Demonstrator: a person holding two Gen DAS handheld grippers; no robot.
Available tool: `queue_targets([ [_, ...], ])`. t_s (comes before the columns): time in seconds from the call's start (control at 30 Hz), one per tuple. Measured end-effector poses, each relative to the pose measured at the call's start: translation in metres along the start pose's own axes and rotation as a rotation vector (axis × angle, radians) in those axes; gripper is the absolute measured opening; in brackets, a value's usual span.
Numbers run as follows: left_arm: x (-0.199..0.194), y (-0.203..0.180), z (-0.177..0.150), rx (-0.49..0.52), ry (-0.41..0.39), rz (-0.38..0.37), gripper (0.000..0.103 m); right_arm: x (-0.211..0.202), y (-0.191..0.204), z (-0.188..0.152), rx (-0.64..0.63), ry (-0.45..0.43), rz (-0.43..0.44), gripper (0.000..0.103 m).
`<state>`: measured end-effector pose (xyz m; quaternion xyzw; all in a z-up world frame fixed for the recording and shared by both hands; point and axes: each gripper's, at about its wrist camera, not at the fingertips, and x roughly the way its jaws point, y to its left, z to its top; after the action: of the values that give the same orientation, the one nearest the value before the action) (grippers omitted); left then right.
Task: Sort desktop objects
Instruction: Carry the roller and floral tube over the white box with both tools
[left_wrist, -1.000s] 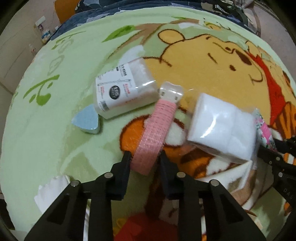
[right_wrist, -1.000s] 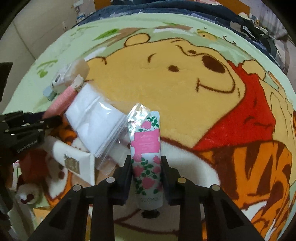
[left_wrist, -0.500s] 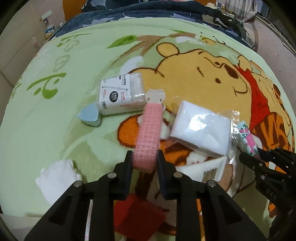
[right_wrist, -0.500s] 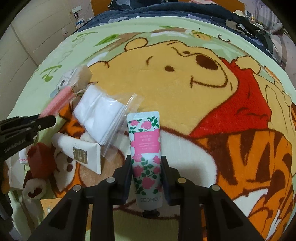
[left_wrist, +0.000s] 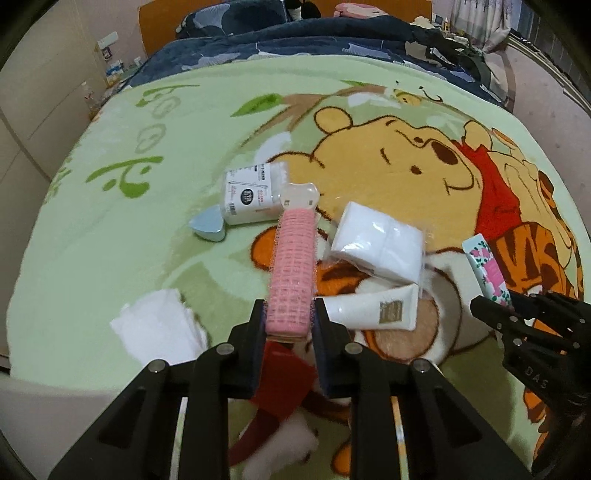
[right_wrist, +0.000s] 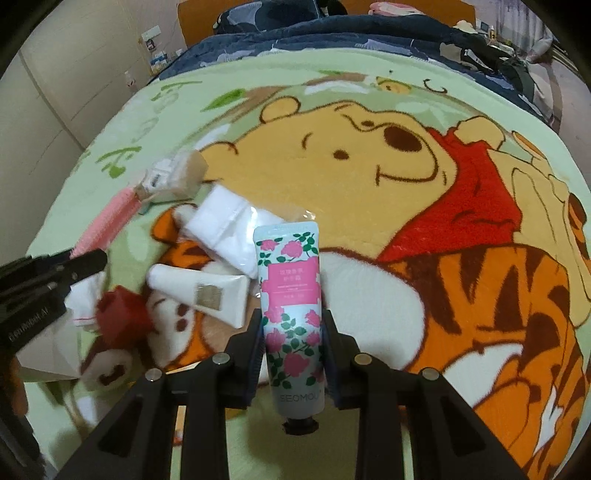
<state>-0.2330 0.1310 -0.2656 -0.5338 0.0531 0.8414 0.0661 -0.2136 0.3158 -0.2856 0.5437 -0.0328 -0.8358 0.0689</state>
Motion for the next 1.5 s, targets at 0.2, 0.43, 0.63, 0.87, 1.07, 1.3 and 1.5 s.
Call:
queue_targets([
  [0.2, -0.059, 0.002, -0.015, -0.026, -0.011, 0.001, 0.024, -0.06, 0.028, -0.005, 0.019, -0.042, 0.021, 0.029],
  [0.43, -0.146, 0.013, -0.041, -0.057, -0.065, -0.006, 0.024, -0.135, 0.068, -0.016, 0.019, -0.105, 0.031, 0.029],
  [0.63, -0.213, 0.04, -0.067, -0.106, -0.091, -0.006, 0.024, -0.189, 0.109, -0.028, -0.01, -0.143, 0.05, 0.029],
  [0.87, -0.263, 0.099, -0.098, -0.167, -0.083, 0.063, 0.024, -0.216, 0.178, -0.037, -0.077, -0.151, 0.111, 0.029],
  [1.07, -0.275, 0.159, -0.118, -0.256, -0.05, 0.143, 0.024, -0.217, 0.246, -0.039, -0.158, -0.146, 0.175, 0.029],
  [1.3, -0.27, 0.202, -0.131, -0.336, -0.028, 0.17, 0.024, -0.205, 0.298, -0.04, -0.219, -0.121, 0.202, 0.029],
  [1.5, -0.259, 0.213, -0.131, -0.34, -0.015, 0.163, 0.024, -0.197, 0.312, -0.038, -0.218, -0.102, 0.19, 0.029],
])
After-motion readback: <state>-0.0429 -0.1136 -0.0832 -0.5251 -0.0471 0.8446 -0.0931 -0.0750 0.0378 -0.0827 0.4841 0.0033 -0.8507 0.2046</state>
